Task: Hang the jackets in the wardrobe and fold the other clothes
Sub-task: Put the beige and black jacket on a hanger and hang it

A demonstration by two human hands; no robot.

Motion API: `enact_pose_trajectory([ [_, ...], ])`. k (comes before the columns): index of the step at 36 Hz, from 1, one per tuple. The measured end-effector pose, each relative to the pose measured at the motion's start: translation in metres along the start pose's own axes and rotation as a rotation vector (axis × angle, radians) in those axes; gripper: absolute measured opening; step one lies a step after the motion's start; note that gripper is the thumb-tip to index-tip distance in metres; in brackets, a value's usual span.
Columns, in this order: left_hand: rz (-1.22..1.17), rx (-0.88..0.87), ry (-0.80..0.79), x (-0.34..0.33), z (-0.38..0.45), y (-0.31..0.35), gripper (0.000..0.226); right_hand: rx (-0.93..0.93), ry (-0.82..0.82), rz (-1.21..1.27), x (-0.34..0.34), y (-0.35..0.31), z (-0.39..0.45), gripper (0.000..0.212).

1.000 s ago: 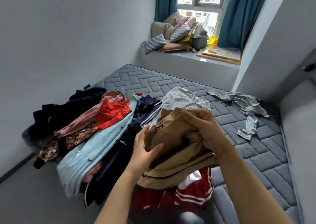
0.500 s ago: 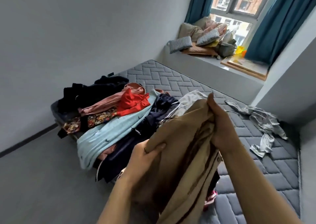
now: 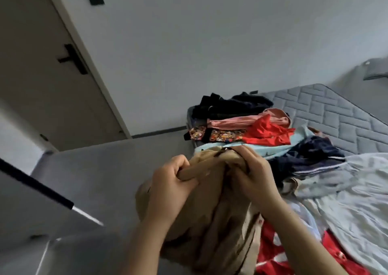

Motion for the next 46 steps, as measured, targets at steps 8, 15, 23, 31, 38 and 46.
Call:
enact_pose_trajectory([
  [8,-0.388,0.384,0.047,0.11,-0.073,-0.032,0.05,0.206,-0.24,0.287,-0.086,-0.05,0.067,0.056],
  [15,-0.5,0.408,0.27,0.203,-0.132,-0.084,0.045,0.368,-0.498,0.246,-0.152,-0.113,0.122,0.054],
  [23,0.127,0.506,0.431,0.297,-0.18,-0.132,0.036,0.407,-0.685,-0.22,-0.253,-0.191,0.155,0.031],
  [31,0.236,0.889,0.211,0.375,-0.252,-0.154,0.044,0.409,-1.515,-0.008,-0.343,-0.272,0.178,0.055],
  [38,0.163,0.836,0.331,0.451,-0.3,-0.135,0.044,0.758,-1.239,-0.268,-0.442,-0.33,0.202,0.051],
  [46,0.481,1.169,0.55,0.497,-0.336,-0.194,0.034,0.995,-0.881,-0.207,-0.562,-0.385,0.219,0.029],
])
Point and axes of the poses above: each hand's wrist, its own z-axis towards the middle knuckle, its own x-axis out of the back of the hand, y = z × x, the point moved 1 cm from there along z, towards the middle knuckle, and after that the axes turned 13 degrees about -y, right-handed, at the moved point
